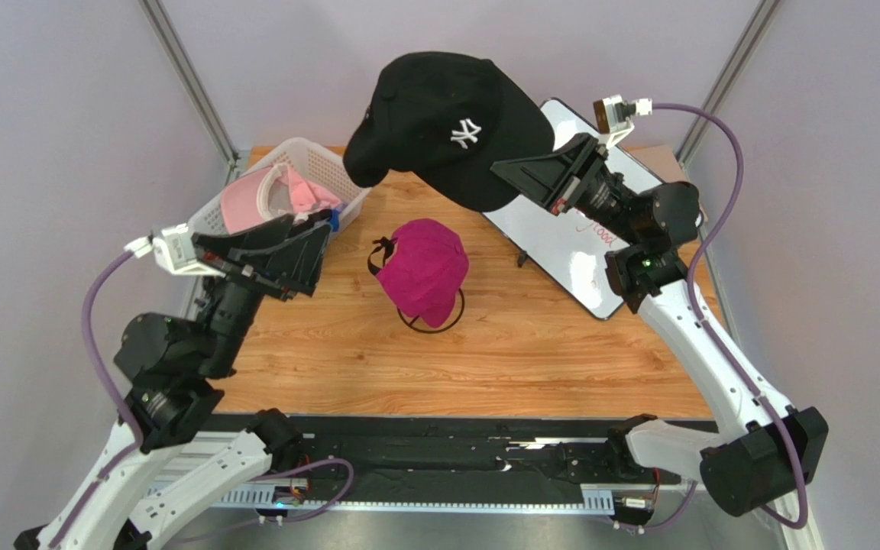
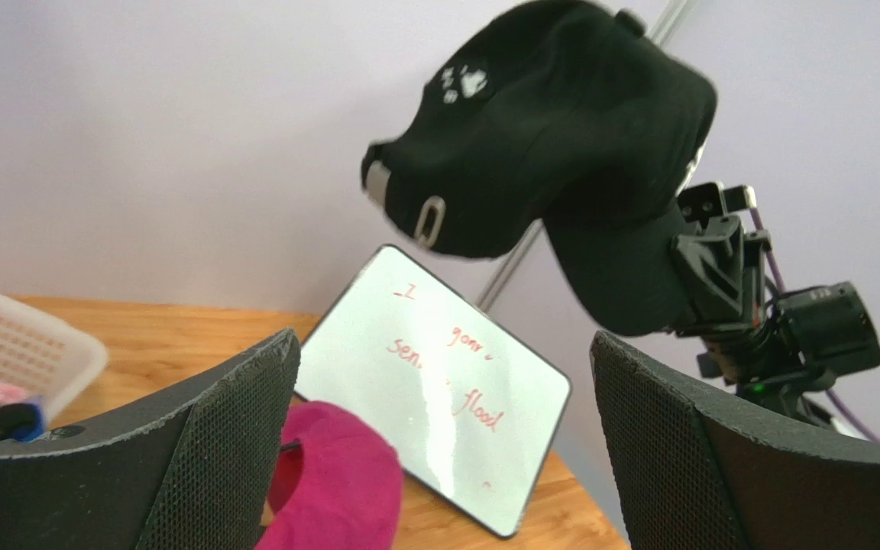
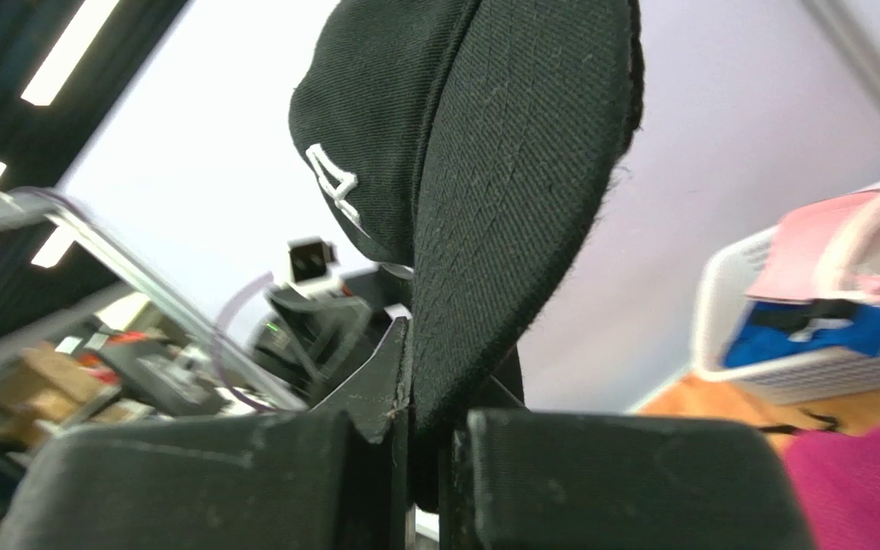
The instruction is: Stack the hats
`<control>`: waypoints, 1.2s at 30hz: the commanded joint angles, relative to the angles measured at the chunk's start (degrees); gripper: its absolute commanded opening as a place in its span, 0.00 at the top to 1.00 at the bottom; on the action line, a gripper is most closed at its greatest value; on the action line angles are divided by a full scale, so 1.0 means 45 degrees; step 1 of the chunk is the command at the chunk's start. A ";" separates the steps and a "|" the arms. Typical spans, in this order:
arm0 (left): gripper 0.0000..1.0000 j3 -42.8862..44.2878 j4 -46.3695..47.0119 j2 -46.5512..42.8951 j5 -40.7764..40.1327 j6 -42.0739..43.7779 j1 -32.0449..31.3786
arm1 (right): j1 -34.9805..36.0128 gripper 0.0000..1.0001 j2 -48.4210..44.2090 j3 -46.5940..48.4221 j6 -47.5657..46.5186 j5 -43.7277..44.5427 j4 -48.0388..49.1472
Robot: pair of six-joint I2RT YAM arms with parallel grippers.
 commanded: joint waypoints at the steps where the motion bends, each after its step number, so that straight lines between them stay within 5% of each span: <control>1: 0.00 -0.0658 -0.1143 -0.0960 -0.0636 0.1983 0.0062 | -0.0060 1.00 0.0672 0.1263 0.3229 -0.0674 0.0806; 9: 0.00 0.0144 -0.2825 -0.0045 -0.0264 0.2689 0.0101 | -0.0099 1.00 -0.0089 0.0330 0.1453 -0.1454 -0.2028; 14: 0.01 -0.0384 -0.2531 0.0150 0.0006 0.2279 0.0841 | -0.0216 1.00 -0.0383 -0.0823 0.1356 -0.1436 -0.1657; 21: 0.11 -0.1691 -0.1794 0.1458 0.2975 0.0677 0.4178 | -0.1931 1.00 -0.0714 -0.1410 0.1745 -0.1611 -0.0876; 36: 0.19 -0.2064 -0.0304 0.5033 0.4716 0.0500 0.4613 | -0.2911 1.00 -0.1417 -0.1723 0.1609 -0.2236 -0.1091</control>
